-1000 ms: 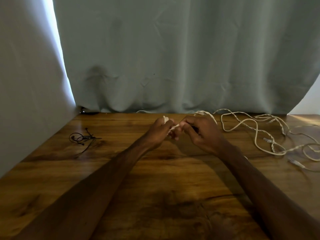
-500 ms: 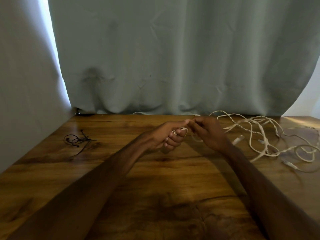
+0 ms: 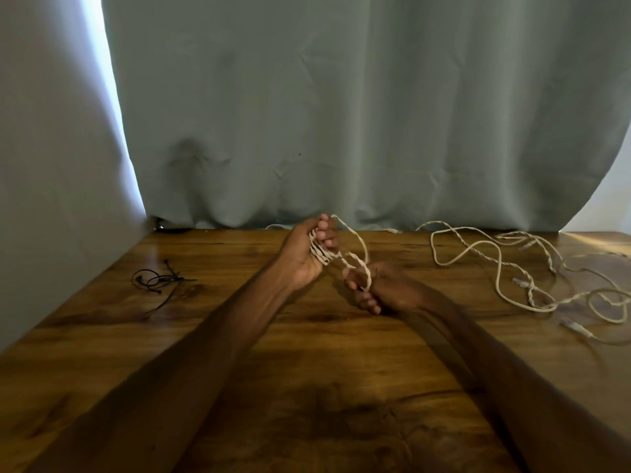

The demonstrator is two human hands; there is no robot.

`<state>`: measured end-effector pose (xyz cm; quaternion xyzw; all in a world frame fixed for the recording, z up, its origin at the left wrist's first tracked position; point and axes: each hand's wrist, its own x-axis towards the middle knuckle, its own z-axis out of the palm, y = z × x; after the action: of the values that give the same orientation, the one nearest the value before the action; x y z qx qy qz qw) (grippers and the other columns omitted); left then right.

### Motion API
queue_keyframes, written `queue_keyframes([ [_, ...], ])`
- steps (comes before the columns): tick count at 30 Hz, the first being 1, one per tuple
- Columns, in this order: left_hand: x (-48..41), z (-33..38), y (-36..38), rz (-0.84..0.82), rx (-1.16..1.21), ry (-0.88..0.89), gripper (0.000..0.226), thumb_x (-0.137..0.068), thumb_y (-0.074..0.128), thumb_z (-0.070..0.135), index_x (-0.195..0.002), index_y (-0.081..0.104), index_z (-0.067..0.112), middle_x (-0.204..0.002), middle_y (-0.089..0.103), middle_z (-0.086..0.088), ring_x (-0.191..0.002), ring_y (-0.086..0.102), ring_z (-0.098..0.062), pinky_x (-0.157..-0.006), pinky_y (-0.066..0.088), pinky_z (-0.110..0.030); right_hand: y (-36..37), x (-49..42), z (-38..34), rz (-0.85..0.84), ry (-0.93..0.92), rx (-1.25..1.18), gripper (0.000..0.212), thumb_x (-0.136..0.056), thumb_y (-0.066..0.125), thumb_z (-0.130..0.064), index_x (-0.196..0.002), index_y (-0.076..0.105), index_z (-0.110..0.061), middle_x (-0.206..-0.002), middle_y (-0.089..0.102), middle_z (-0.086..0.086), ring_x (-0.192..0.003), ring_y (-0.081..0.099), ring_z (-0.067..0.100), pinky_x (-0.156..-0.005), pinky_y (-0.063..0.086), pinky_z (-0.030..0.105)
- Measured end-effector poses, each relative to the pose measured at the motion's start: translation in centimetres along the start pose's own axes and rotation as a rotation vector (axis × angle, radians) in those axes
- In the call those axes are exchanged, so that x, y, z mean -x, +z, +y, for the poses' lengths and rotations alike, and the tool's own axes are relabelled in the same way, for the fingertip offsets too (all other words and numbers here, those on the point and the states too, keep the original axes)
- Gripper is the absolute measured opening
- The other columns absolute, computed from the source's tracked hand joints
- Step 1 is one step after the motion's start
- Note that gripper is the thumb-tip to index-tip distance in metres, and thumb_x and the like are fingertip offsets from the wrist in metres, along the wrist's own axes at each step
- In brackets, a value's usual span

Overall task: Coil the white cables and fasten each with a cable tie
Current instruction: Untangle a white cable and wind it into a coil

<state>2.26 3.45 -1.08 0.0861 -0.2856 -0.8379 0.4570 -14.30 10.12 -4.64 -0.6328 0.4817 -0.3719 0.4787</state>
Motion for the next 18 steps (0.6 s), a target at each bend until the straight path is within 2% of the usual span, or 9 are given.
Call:
queue_keyframes([
  [2,0.1,-0.3,0.3,0.060,-0.021,0.039,0.032,-0.105,0.034,0.008,-0.081,0.054,0.011,-0.057,0.055,0.004,-0.042,0.049,-0.005,-0.043,0.045,-0.017,0.8,0.0,-0.1,-0.004,-0.037,0.085,0.036,-0.106,0.052,-0.029,-0.075,0.061,-0.014,-0.058,0.050,0.000,-0.047,0.038,0.010,-0.041,0.030,0.020],
  [5,-0.1,-0.5,0.5,0.152,0.051,0.106,0.028,-0.104,0.036,0.005,-0.092,0.061,0.002,-0.075,0.070,-0.009,-0.050,0.065,-0.011,-0.049,0.054,-0.020,0.8,0.1,-0.3,0.070,-0.032,0.083,0.030,-0.102,0.060,-0.024,-0.078,0.072,-0.010,-0.067,0.068,0.003,-0.051,0.049,0.007,-0.042,0.035,0.019],
  [8,-0.3,0.3,0.0,0.185,0.126,0.147,0.030,-0.106,0.032,0.007,-0.111,0.059,-0.004,-0.097,0.072,-0.018,-0.057,0.071,-0.019,-0.050,0.057,-0.023,1.0,0.3,-0.6,0.079,-0.034,0.024,0.012,-0.097,0.064,-0.009,-0.099,0.075,-0.003,-0.084,0.075,0.008,-0.059,0.059,0.008,-0.046,0.043,0.019],
  [10,-0.3,1.0,-0.2,0.182,0.166,0.155,0.038,-0.110,0.026,0.012,-0.116,0.056,-0.010,-0.103,0.071,-0.021,-0.058,0.073,-0.022,-0.051,0.058,-0.024,1.6,0.1,-0.8,0.104,-0.080,0.029,0.017,-0.093,0.065,0.004,-0.109,0.070,0.001,-0.090,0.074,0.006,-0.070,0.065,0.010,-0.054,0.050,0.021],
  [12,-0.2,1.4,-0.1,0.178,0.168,0.166,0.042,-0.111,0.023,0.013,-0.117,0.054,-0.015,-0.106,0.069,-0.024,-0.064,0.075,-0.025,-0.054,0.060,-0.024,2.0,0.1,-0.7,0.134,-0.164,0.193,0.022,-0.091,0.064,0.010,-0.110,0.068,0.000,-0.094,0.073,0.003,-0.080,0.068,0.009,-0.067,0.056,0.019],
  [15,0.0,1.3,-0.2,0.198,0.114,0.186,0.042,-0.112,0.023,0.014,-0.122,0.049,-0.018,-0.110,0.068,-0.028,-0.085,0.073,-0.030,-0.057,0.061,-0.028,2.5,0.1,-0.8,0.107,-0.308,0.474,0.017,-0.092,0.064,0.005,-0.106,0.068,-0.004,-0.100,0.073,0.005,-0.091,0.069,0.012,-0.080,0.056,0.020],
  [18,0.0,1.2,-0.3,0.208,0.056,0.207,0.047,-0.113,0.024,0.016,-0.133,0.043,-0.021,-0.122,0.064,-0.032,-0.099,0.071,-0.034,-0.070,0.063,-0.032,2.6,0.1,-0.9,0.111,-0.343,0.556,0.023,-0.087,0.064,0.011,-0.099,0.069,-0.007,-0.094,0.073,0.002,-0.088,0.069,0.006,-0.077,0.055,0.017],
])
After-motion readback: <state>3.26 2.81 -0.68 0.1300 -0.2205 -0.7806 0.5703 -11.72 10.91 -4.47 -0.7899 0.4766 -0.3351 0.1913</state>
